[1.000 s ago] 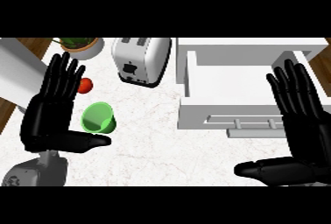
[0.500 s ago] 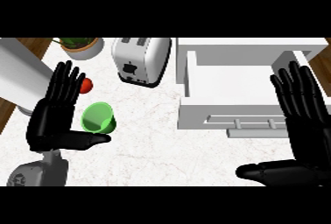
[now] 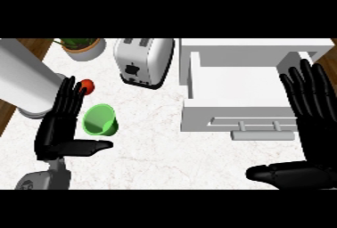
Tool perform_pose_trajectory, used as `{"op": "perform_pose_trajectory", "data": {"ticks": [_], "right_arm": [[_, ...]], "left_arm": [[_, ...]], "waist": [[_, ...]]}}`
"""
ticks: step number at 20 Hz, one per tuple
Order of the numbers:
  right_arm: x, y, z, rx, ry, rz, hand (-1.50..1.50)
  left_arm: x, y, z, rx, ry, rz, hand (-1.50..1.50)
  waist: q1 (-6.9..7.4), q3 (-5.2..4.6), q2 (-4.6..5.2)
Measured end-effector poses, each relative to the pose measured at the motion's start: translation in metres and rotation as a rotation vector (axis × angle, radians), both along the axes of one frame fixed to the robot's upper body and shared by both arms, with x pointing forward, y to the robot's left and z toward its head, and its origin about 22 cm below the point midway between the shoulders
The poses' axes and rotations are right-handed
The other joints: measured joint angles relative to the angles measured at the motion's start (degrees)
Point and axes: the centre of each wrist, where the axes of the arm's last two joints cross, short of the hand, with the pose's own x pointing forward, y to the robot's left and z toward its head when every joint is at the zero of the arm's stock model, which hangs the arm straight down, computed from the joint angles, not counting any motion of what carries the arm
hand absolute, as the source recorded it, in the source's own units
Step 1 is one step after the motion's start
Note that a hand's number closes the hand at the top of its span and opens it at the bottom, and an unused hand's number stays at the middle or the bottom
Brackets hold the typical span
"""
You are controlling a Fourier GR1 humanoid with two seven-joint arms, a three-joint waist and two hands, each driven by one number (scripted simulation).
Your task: Pick up the cup, place it into the drawer and close the drawer
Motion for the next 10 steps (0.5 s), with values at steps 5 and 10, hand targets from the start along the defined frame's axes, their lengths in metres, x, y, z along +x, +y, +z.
{"op": "perform_pose_trajectory", "data": {"ticks": [5,10], "right_arm": [[0.002,0.008,-0.002,-0.004,0.008,0.01,-1.5],[0.0,0.004,0.004,-0.004,0.012,0.016,-1.5]], "left_arm": [[0.006,0.016,-0.026,0.009,0.025,0.026,-1.5],[0.008,0.028,-0.046,0.022,0.045,0.034,-1.5]], "waist": [[-0.03,-0.01,0.0],[-0.05,-0.03,0.0]]}}
